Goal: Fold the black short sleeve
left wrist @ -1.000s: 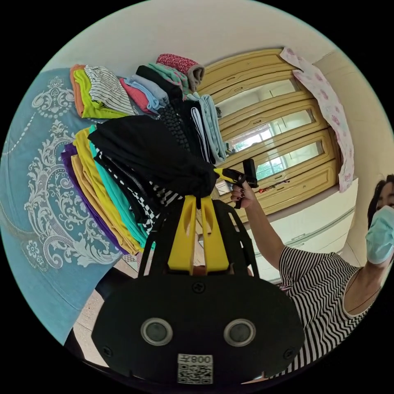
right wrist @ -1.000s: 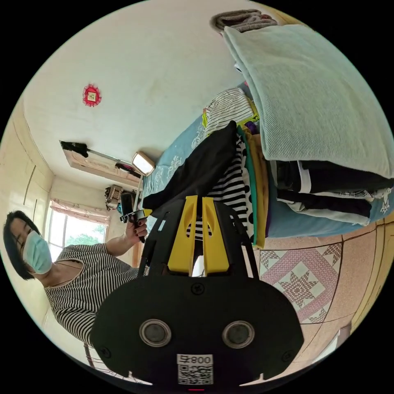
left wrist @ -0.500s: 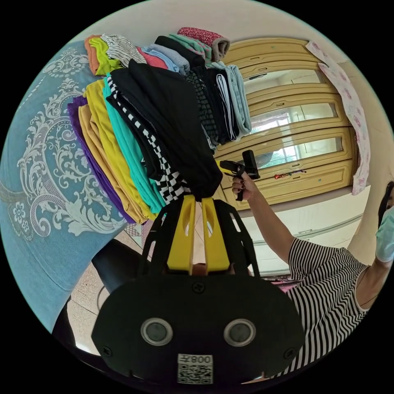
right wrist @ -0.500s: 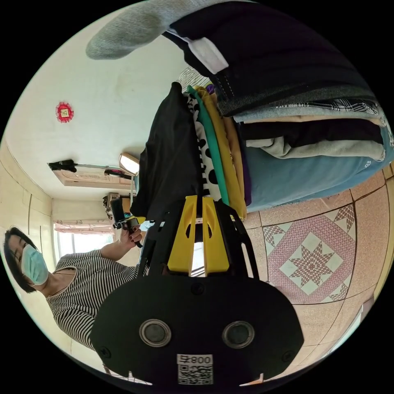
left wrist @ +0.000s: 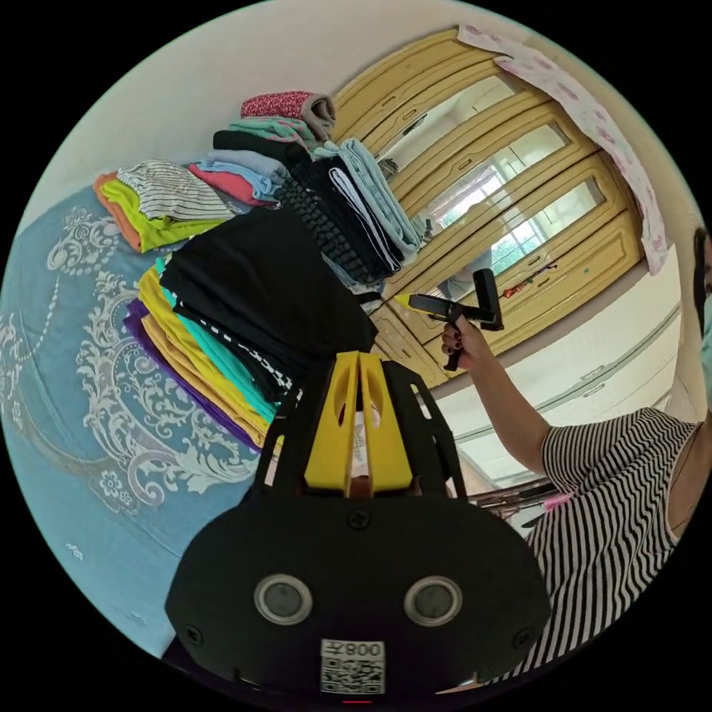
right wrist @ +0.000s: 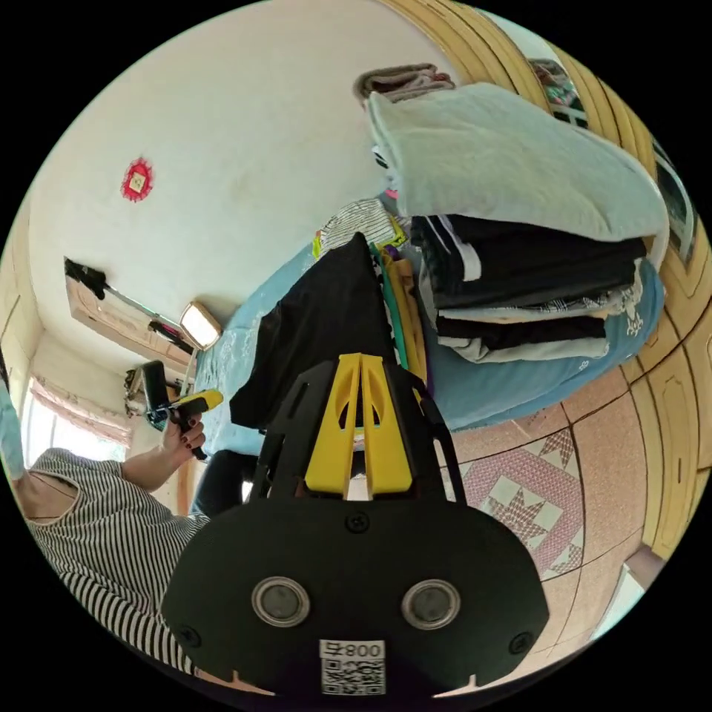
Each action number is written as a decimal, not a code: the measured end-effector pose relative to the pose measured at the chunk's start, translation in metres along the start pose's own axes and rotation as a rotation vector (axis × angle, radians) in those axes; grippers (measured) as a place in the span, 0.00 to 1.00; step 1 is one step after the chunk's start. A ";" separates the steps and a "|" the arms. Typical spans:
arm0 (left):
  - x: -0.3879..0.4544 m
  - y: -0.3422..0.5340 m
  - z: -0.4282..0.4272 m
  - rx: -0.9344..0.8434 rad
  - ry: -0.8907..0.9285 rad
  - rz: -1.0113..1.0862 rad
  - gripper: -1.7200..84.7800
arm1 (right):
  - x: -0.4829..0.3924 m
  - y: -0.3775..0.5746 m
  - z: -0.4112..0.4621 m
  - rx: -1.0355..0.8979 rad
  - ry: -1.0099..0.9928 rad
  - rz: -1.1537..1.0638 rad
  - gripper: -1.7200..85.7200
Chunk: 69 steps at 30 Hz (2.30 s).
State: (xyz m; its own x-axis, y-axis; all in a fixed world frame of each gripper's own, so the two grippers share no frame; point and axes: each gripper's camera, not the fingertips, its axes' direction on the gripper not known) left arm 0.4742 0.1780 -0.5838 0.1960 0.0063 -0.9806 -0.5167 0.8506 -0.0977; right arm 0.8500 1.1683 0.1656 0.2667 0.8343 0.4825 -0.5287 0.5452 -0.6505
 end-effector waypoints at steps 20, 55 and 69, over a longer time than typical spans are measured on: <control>-0.069 -0.060 0.034 -0.048 -0.496 0.067 0.02 | -0.190 0.029 0.071 0.033 0.233 -0.311 0.02; -0.197 -0.088 0.004 -0.062 -0.407 0.090 0.02 | -0.253 -0.271 0.158 -0.147 0.391 -0.173 0.02; -0.233 -0.076 -0.061 0.093 -0.220 0.045 0.02 | -0.300 -0.347 0.153 -0.077 0.301 -0.145 0.02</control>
State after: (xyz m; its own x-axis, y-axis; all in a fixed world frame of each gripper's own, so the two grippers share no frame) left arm 0.4174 0.0795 -0.3584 0.3570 0.1510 -0.9218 -0.4523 0.8914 -0.0291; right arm 0.8297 0.7164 0.3361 0.5669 0.7280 0.3855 -0.4089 0.6549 -0.6355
